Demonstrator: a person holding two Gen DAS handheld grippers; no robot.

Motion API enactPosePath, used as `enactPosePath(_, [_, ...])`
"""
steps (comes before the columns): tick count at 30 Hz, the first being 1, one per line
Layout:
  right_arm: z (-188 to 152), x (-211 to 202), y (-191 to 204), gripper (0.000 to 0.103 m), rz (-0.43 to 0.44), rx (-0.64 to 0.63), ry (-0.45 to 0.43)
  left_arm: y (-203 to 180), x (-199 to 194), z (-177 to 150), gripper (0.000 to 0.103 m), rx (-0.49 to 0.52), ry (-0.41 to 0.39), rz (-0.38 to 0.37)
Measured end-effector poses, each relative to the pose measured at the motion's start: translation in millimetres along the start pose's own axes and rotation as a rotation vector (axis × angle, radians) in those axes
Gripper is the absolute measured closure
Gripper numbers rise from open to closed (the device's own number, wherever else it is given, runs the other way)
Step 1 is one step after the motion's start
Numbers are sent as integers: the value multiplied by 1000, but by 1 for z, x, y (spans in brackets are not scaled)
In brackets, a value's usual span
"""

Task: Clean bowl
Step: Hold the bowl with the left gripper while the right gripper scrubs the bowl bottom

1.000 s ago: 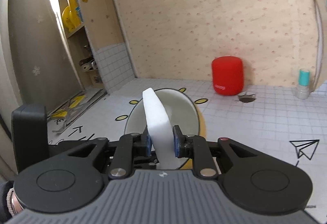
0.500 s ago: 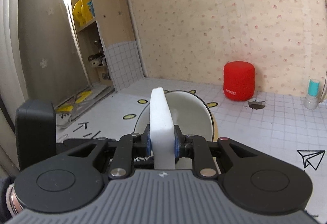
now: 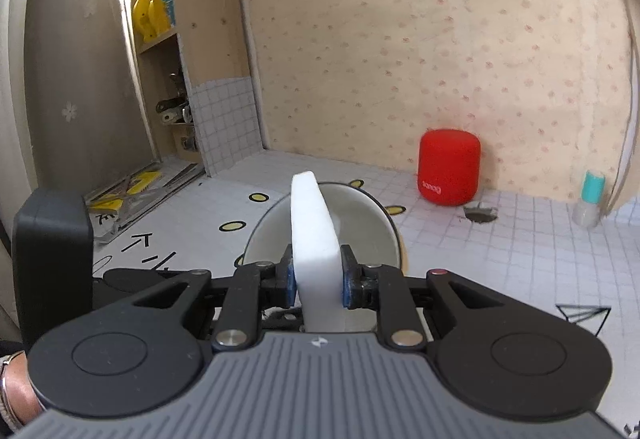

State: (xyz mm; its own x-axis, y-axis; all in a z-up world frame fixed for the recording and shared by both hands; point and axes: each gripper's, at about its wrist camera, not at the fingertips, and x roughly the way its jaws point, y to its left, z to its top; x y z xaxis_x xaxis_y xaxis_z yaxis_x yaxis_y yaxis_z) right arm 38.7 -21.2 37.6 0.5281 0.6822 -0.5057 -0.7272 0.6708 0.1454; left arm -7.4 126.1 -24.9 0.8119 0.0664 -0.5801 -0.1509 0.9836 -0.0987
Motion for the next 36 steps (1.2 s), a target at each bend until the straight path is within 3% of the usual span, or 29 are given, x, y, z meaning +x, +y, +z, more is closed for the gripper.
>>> enactPosePath(9, [-4, 7, 3, 82, 47, -33, 11, -3, -1, -2, 64, 17, 3, -1])
enactPosePath(29, [-4, 14, 2, 82, 27, -41, 37, -5, 0, -1, 61, 28, 5, -6])
enactPosePath(36, [-3, 8, -9, 82, -59, -13, 12, -5, 0, -2, 61, 30, 5, -7])
